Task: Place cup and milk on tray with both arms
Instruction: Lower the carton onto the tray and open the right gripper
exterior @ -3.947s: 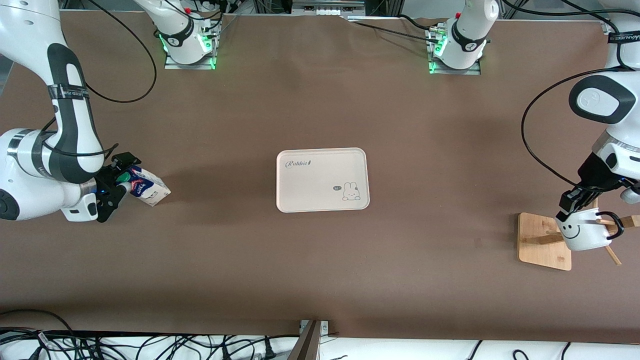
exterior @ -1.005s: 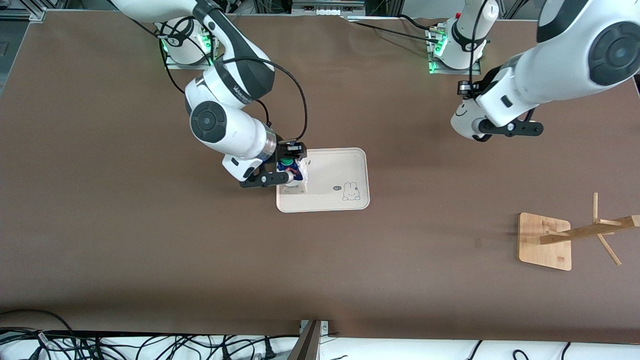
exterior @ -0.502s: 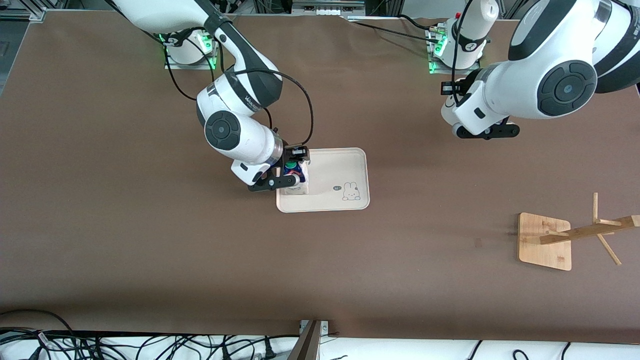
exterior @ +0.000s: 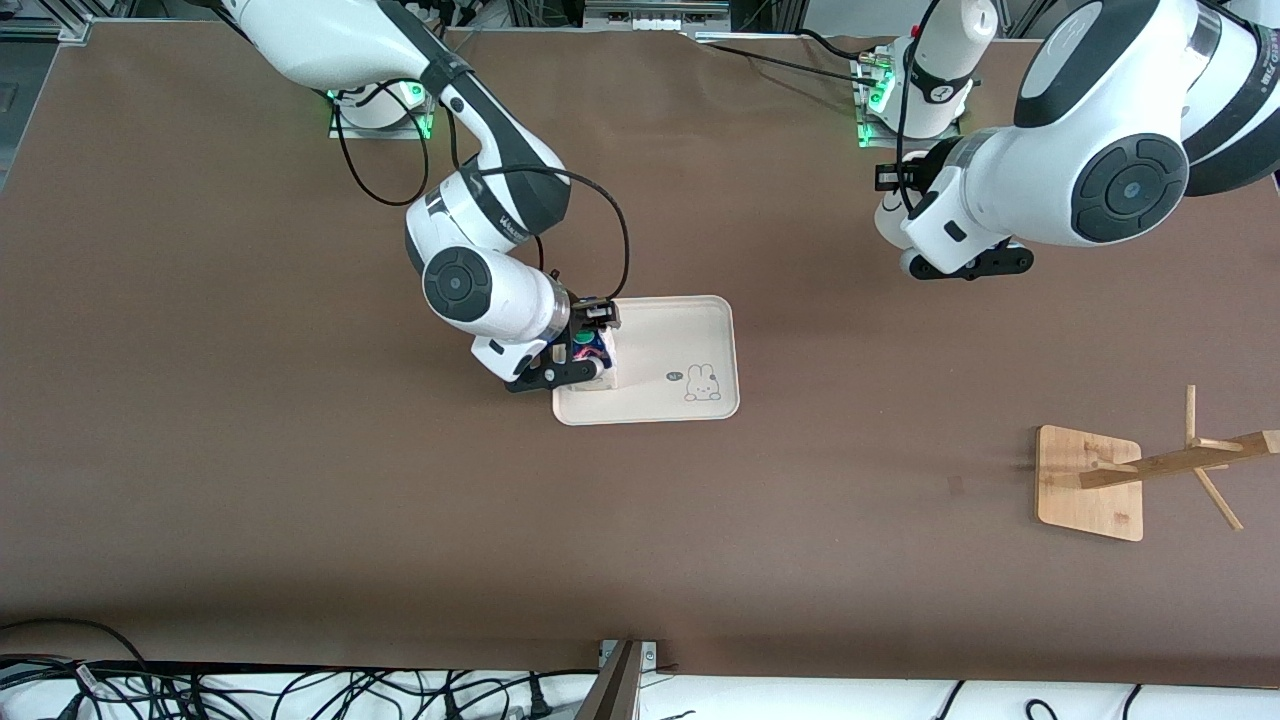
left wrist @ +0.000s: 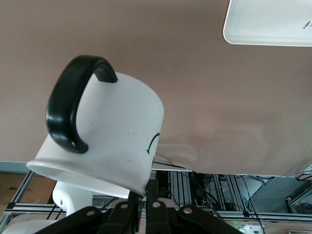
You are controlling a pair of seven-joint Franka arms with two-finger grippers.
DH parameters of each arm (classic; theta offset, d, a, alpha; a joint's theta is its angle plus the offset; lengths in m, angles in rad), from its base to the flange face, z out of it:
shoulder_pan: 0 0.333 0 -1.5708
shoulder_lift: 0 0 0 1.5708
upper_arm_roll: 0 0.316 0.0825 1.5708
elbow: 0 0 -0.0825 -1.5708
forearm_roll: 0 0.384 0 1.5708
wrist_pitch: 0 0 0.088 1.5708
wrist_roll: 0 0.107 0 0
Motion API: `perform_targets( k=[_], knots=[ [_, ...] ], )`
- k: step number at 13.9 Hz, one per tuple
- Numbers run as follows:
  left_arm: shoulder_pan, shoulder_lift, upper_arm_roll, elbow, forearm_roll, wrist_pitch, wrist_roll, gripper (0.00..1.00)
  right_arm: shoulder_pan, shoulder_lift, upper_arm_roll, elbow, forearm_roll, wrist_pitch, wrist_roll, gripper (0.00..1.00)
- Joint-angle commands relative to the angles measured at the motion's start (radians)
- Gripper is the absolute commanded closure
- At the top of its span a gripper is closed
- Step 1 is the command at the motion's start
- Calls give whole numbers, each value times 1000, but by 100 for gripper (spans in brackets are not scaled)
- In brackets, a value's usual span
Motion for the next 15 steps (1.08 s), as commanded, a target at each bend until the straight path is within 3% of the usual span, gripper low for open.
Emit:
perform_targets(
  k=[1,5,7,9,11,13,15],
  knots=[
    [5,24,-2,43,-26,-29,-26,100,9,-7,-6,-1,-11,7,-11,0],
    [8,63,2,43,-66,-22,-57,100,9,-91,-7,4,-13,-22,-5,0],
    [11,154,4,76,-78,30,-46,100,6,-163,-12,5,-14,-49,-5,0],
    [-1,264,4,185,-88,69,-60,100,5,-243,-53,11,-39,-101,-5,0],
    [-4,365,4,242,-88,130,-69,100,5,-310,-90,62,-138,-189,-9,0],
    [-10,425,-4,253,-97,242,-146,100,3,-332,-156,147,-213,-319,-29,0],
    [-76,467,-1,251,-108,321,-209,100,-6,-332,-228,249,-215,-414,-96,0]
  ],
)
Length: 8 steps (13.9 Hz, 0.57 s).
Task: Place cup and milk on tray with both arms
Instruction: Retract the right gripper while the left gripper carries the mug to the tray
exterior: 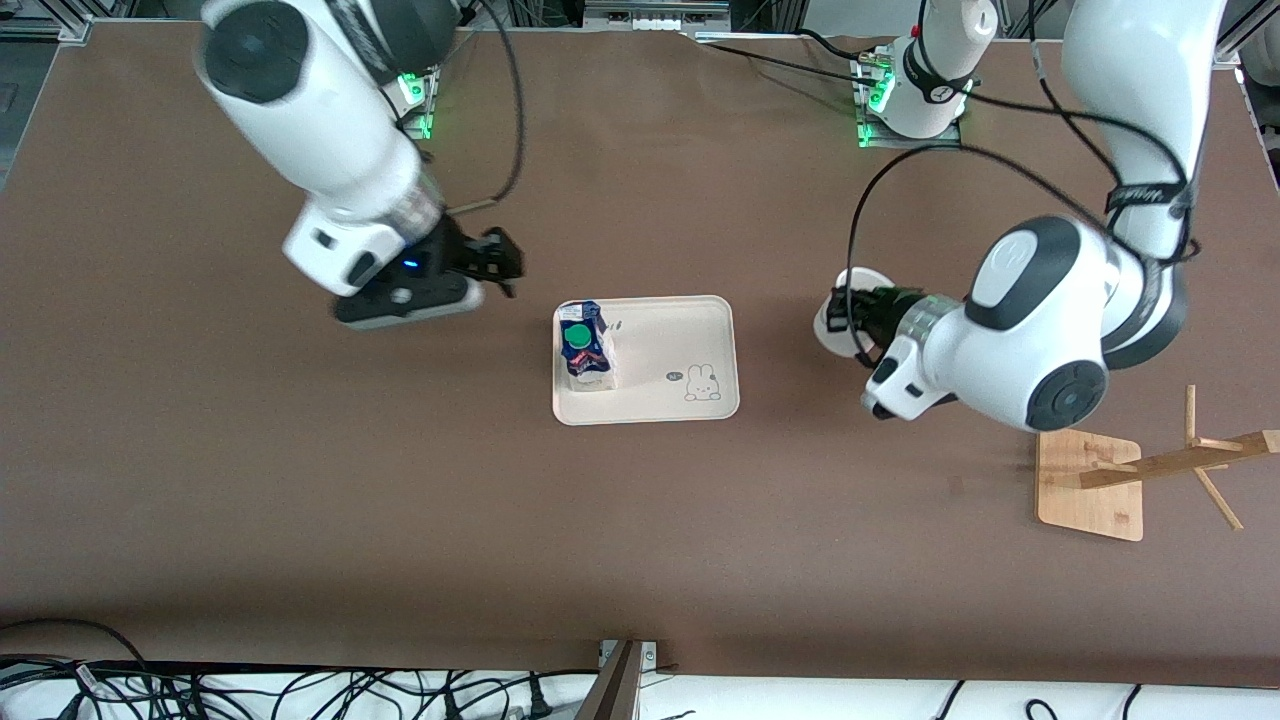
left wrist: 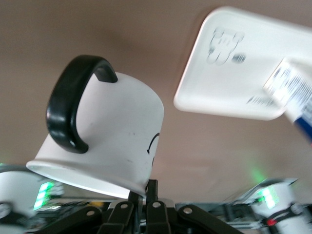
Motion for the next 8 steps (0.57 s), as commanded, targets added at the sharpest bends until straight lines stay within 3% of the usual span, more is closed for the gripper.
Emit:
perform_targets(
  k=[1,6,8],
  knots=[
    [-105,84,3,67,-17,90,-109,100,-5,18,-98,119,-11,-99,-92,0],
    [-223,157,4,65,-19,270,-181,100,-22,21,-220,118,-28,-123,-182,0],
    [-286,183,6,52,-13,325,-197,100,-77,22,-257,75,-30,-136,-196,0]
  ],
)
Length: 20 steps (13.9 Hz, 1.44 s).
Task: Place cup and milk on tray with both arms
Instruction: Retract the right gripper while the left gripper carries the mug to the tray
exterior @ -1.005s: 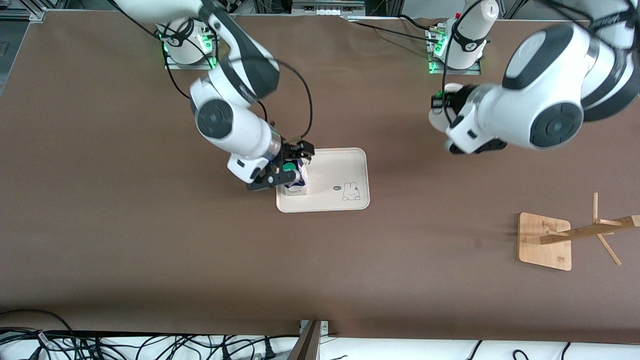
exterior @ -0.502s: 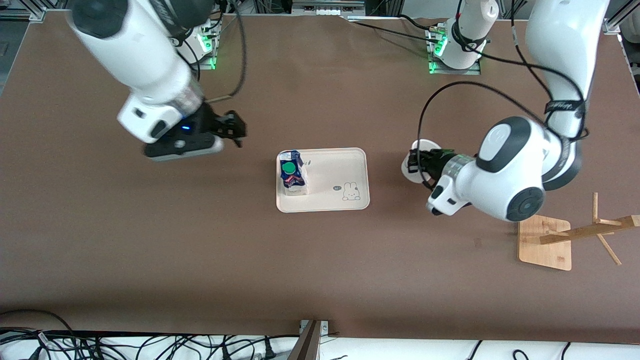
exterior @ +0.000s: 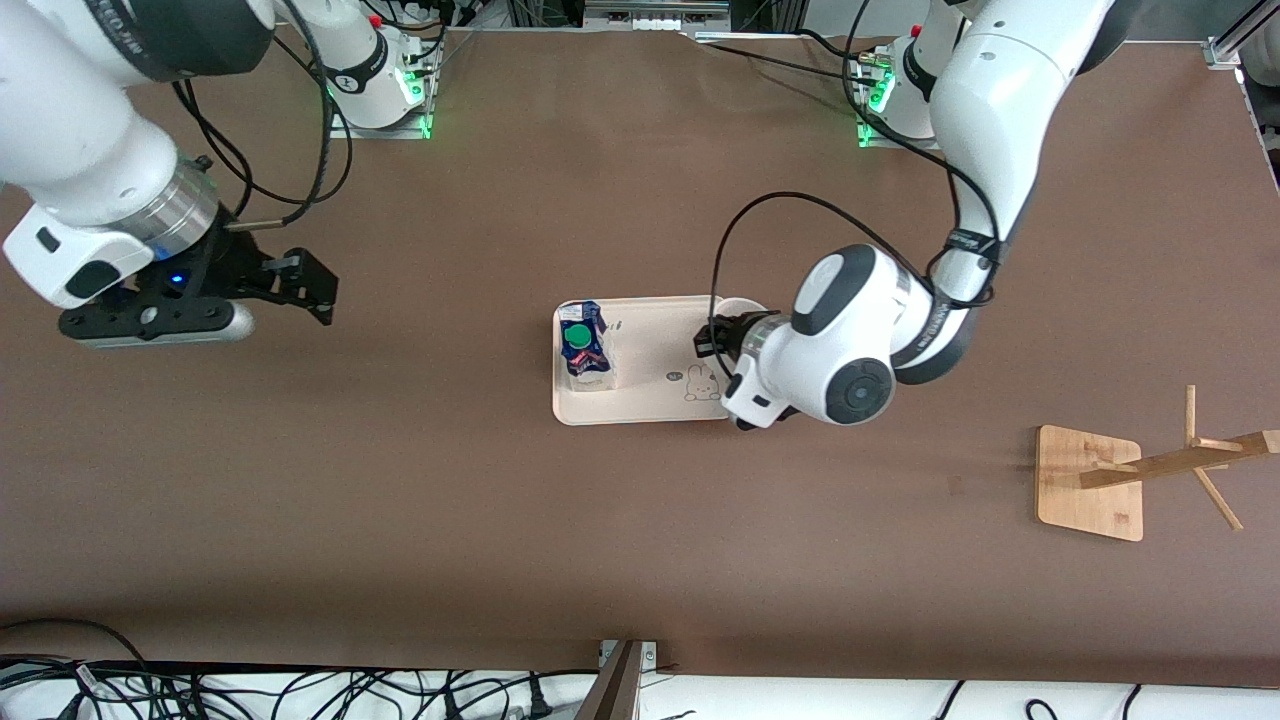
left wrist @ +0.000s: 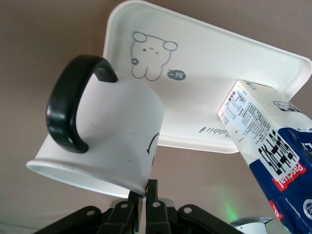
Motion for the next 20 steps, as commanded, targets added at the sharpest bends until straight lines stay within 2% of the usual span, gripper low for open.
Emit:
perform_targets(
  k=[1,3,4,6,7,8,9,10,11,12,16,18,20],
  knots=[
    [-72,51,12,26,-3,63,-54,100,-114,0,-17,-58,-3,-31,-47,0],
    [-77,79,12,28,0,82,-84,100,-183,-29,-14,-144,3,-28,-128,0],
    [-77,80,12,25,0,82,-87,100,-227,-48,10,-172,1,-27,-200,0],
    [-75,91,14,0,3,85,-84,100,-394,-75,157,-203,-12,43,-298,0],
    [-78,102,15,-1,5,88,-79,100,-444,-89,194,-213,-12,82,-297,0],
    [-78,109,18,-1,3,88,-79,100,-449,-97,195,-215,-14,94,-300,0],
    [-75,111,21,-1,3,88,-79,93,-449,-110,195,-211,-15,79,-301,0],
    [-71,113,23,-1,3,88,-76,75,-449,-127,196,-211,-11,50,-298,0],
    [-69,111,26,-1,5,88,-70,28,-449,-135,196,-209,-14,30,-298,0],
    [-63,110,26,-1,6,88,-64,0,-447,-135,198,-204,-14,27,-297,0],
    [-40,97,25,3,3,80,-55,0,-446,-124,196,-207,-17,27,-245,0],
    [-22,52,25,14,8,45,-44,0,-438,-124,198,-206,-15,24,-98,0],
    [12,-36,25,17,6,-41,20,0,-435,-123,201,-204,-16,26,-87,0]
  ],
)
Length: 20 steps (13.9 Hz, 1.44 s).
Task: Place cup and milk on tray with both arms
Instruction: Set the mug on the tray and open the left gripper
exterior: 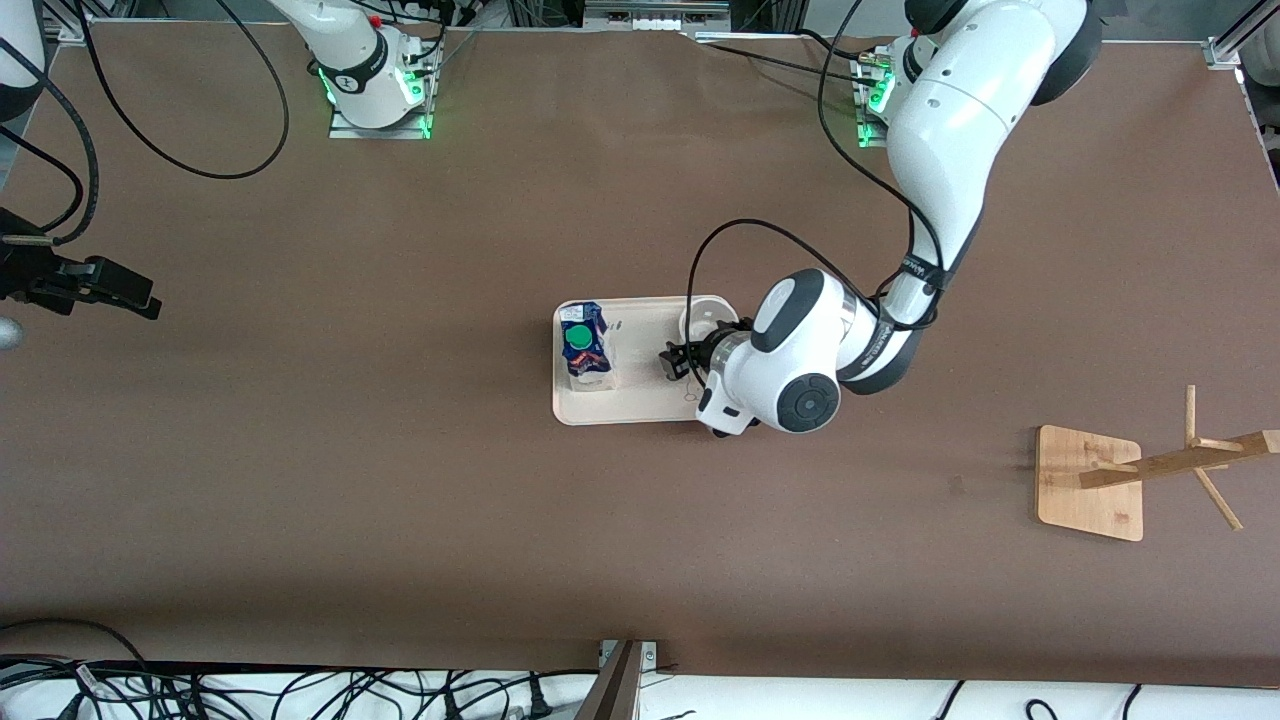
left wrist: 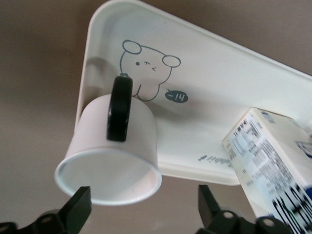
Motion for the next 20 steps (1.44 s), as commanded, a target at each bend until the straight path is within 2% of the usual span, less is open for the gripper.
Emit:
perform_targets(
  k=[1,3,5,7,9,11,13,14,16,18,20],
  knots=[
    [47,-174,-1,-19,9,-110,92,0,-4,-15,14,-14,-10,0,41,0],
    [66,-255,-1,-20,84,-196,137,0,-2,-15,18,-7,-7,7,41,0],
    [70,-327,-1,-20,251,-265,157,0,10,-15,24,0,-9,0,41,0],
    [75,-374,-1,-20,374,-270,250,0,13,-17,24,-2,-6,-3,47,0],
    [142,-422,-1,-23,423,-316,415,0,13,-9,23,-5,-6,-3,55,0],
    [223,-485,2,-35,420,-321,642,0,13,-3,23,-5,-7,-1,43,0],
    [231,-551,80,-66,411,-313,750,0,13,0,23,-3,-9,-1,15,0],
    [227,-601,123,-113,409,-290,777,0,13,-2,23,-3,-9,-1,-9,0],
    [233,-757,143,-320,422,-136,820,0,12,0,23,-3,-9,-1,-22,0],
    [273,-891,157,-480,419,2,830,0,16,-3,23,-6,-15,7,-20,0],
    [285,-948,157,-546,409,45,840,0,51,-11,20,-2,-39,-1,-13,0]
  ],
)
